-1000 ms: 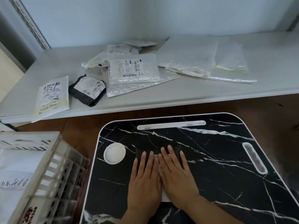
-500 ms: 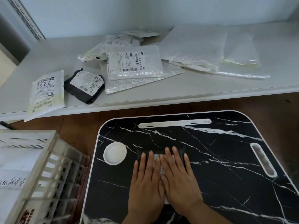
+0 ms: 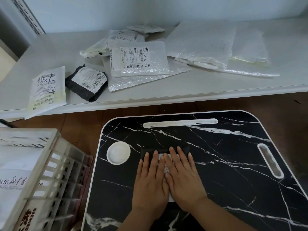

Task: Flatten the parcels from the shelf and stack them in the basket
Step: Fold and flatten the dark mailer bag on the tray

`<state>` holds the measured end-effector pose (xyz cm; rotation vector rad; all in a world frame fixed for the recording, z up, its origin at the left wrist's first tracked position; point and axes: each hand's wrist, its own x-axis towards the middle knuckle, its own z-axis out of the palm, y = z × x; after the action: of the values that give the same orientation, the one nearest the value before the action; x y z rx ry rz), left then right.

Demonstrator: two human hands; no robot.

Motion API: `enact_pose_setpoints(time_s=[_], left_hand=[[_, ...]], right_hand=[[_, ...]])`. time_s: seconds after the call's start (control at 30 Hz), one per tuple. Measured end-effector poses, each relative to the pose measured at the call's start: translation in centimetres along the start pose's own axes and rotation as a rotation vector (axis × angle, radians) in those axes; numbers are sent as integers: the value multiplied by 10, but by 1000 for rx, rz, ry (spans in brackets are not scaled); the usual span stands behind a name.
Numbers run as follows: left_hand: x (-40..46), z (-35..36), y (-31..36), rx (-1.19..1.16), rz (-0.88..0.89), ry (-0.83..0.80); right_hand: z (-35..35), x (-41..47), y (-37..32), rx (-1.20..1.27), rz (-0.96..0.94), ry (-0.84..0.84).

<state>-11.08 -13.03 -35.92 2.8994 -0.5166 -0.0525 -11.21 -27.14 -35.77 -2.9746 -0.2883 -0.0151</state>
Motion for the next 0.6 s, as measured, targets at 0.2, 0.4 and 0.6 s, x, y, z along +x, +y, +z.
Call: enact_pose_setpoints(time_s=[0.2,0.4,0.6], left_hand=[[-2,-1,1,-9,3,-9],[2,-5,1,15,-7,-48],[3,-15,-1,-53,-23,-162]], right_hand=[[1,-3,0,-1,-3,-3],[-3,2,2,2,14,-98],[-15,7,5,116,-14,-176]])
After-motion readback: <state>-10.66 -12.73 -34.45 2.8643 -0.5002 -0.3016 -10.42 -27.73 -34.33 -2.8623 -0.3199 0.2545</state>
